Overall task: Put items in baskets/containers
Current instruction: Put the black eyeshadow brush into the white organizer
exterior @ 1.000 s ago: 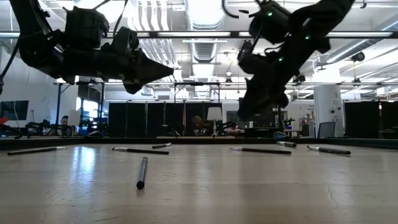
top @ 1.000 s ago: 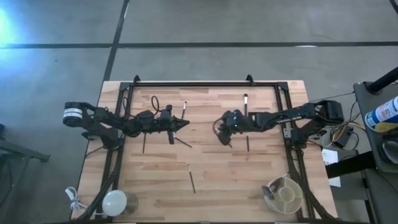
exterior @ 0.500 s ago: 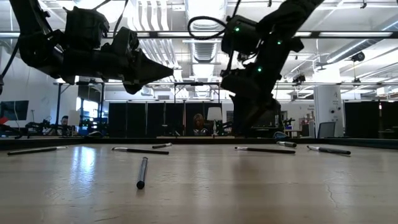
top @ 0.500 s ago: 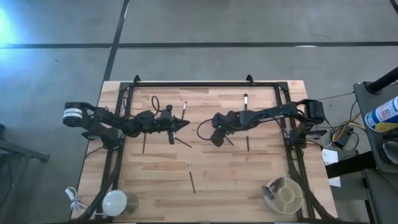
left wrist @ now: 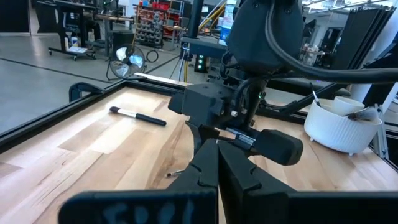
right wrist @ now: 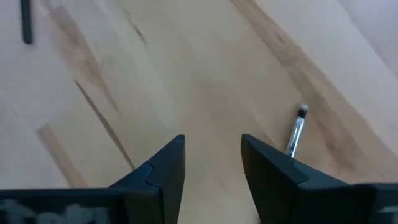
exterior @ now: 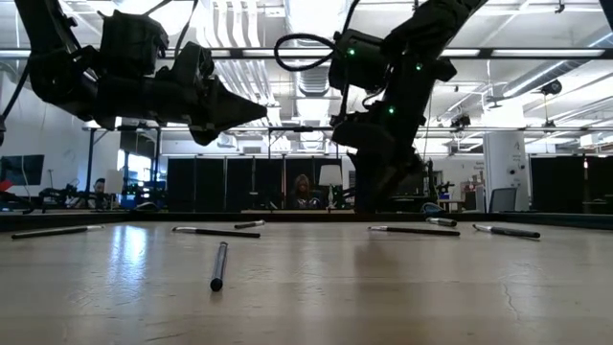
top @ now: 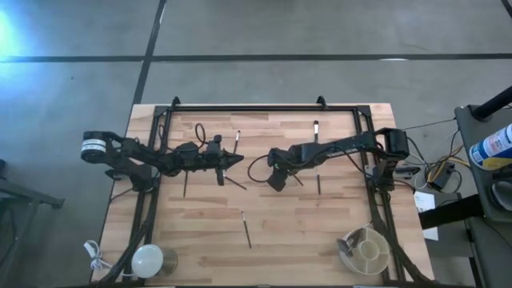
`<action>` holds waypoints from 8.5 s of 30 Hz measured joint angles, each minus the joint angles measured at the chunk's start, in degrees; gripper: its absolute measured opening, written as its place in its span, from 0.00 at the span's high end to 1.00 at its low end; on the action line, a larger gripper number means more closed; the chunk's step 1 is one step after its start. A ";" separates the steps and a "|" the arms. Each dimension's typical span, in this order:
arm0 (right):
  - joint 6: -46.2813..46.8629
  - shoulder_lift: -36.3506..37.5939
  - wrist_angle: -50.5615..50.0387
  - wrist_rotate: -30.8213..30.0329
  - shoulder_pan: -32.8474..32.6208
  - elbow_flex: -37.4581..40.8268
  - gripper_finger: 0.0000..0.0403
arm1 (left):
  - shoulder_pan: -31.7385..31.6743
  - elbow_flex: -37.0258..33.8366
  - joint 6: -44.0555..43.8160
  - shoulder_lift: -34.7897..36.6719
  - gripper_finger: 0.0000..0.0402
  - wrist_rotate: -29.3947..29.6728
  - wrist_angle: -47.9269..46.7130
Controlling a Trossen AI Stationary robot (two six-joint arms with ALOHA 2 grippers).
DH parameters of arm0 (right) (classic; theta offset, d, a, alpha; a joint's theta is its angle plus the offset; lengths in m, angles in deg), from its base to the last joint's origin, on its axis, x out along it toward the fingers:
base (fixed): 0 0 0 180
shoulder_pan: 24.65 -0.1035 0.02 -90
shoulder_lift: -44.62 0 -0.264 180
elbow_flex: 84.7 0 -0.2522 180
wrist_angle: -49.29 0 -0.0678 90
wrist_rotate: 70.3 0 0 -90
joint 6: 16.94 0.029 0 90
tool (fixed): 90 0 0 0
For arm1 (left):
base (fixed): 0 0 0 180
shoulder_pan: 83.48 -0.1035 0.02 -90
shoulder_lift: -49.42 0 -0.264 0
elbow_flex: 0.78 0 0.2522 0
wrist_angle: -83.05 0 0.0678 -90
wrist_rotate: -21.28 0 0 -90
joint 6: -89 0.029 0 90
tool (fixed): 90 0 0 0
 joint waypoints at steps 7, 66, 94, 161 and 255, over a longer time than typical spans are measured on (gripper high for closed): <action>2.36 -0.03 -0.02 -0.01 -0.03 1.37 0.61 | 0.00 0.00 0.02 0.00 1.00 0.00 -0.09; -1.55 -0.43 1.19 -3.58 8.67 6.39 0.96 | -0.01 0.00 -0.94 0.00 1.00 -0.03 -0.09; -11.45 17.09 46.69 3.27 5.08 22.88 0.97 | 0.07 4.90 -6.70 -13.12 0.75 -3.31 13.30; -14.68 19.57 65.17 1.52 -0.53 23.24 0.62 | 3.95 19.41 -0.96 -17.55 0.98 -4.48 3.74; 59.42 44.71 -41.75 -3.78 -63.72 5.94 0.97 | 2.69 19.34 -2.26 -17.59 0.81 -4.70 -1.05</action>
